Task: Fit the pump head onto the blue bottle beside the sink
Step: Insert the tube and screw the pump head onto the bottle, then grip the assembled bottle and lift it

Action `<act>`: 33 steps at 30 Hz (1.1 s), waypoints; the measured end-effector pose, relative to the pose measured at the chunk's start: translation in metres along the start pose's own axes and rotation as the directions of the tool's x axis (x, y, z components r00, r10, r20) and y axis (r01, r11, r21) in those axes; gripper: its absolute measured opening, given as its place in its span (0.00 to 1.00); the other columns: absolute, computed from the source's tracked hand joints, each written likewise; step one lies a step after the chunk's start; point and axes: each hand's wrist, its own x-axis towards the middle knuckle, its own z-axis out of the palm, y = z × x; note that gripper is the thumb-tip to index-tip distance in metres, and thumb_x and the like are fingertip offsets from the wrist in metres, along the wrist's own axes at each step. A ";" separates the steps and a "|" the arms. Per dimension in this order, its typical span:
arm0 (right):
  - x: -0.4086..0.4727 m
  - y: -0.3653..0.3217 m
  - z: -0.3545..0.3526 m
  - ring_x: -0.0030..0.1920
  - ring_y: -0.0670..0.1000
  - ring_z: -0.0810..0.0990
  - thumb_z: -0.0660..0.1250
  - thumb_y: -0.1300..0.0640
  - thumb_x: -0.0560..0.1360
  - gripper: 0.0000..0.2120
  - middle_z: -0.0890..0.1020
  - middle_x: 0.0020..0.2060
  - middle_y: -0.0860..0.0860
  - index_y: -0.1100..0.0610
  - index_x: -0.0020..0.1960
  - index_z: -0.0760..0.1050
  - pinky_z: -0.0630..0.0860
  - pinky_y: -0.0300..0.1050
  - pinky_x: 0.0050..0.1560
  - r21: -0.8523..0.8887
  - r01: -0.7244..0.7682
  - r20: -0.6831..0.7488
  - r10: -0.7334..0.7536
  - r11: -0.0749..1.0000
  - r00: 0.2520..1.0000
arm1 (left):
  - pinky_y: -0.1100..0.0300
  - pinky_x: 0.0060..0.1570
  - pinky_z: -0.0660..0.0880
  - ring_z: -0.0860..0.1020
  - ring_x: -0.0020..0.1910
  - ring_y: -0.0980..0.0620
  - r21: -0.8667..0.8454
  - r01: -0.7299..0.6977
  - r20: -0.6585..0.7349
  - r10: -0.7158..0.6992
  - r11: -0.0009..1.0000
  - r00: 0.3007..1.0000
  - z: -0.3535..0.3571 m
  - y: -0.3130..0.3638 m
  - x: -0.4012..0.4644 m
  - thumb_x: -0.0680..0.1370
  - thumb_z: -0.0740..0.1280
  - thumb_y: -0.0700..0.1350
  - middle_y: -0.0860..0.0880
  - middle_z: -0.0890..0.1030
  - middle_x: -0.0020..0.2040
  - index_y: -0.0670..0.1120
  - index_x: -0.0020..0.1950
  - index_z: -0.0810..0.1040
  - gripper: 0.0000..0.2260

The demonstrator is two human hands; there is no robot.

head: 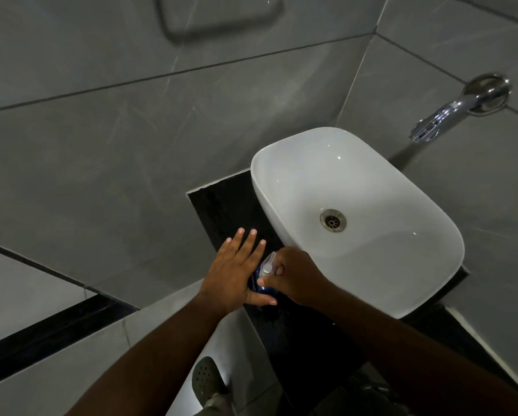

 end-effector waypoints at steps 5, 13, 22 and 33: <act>-0.007 -0.005 0.001 0.50 0.55 0.78 0.71 0.56 0.72 0.19 0.78 0.50 0.62 0.66 0.57 0.72 0.73 0.47 0.52 0.029 0.009 0.086 -0.012 1.000 0.996 | 0.43 0.76 0.45 0.40 0.78 0.45 0.007 -0.032 -0.007 0.032 0.999 0.999 -0.003 0.000 0.004 0.66 0.60 0.80 0.43 0.47 0.80 0.45 0.80 0.51 0.55; -0.002 -0.001 0.005 0.54 0.54 0.78 0.70 0.49 0.71 0.20 0.80 0.54 0.57 0.59 0.58 0.73 0.72 0.50 0.57 -0.018 0.010 0.060 -0.008 1.000 0.998 | 0.47 0.73 0.33 0.37 0.78 0.44 0.137 -0.167 0.111 0.153 0.976 0.982 -0.017 -0.010 0.026 0.62 0.58 0.82 0.43 0.41 0.80 0.45 0.79 0.38 0.61; -0.005 0.007 0.017 0.34 0.35 0.72 0.70 0.47 0.70 0.09 0.73 0.36 0.39 0.49 0.45 0.72 0.64 0.27 0.39 0.014 0.029 -0.103 -0.027 0.999 0.994 | 0.46 0.75 0.38 0.42 0.78 0.43 0.126 -0.211 0.084 0.201 0.969 0.976 -0.009 -0.012 0.030 0.63 0.50 0.83 0.45 0.49 0.79 0.45 0.80 0.52 0.57; -0.013 -0.017 -0.008 0.31 0.42 0.73 0.68 0.39 0.68 0.15 0.77 0.33 0.44 0.50 0.43 0.74 0.65 0.31 0.33 -0.046 -0.077 -0.070 0.074 0.996 0.995 | 0.44 0.75 0.41 0.40 0.78 0.43 0.118 -0.104 0.096 0.093 0.988 0.991 -0.016 -0.006 0.018 0.63 0.54 0.83 0.43 0.46 0.80 0.47 0.80 0.45 0.57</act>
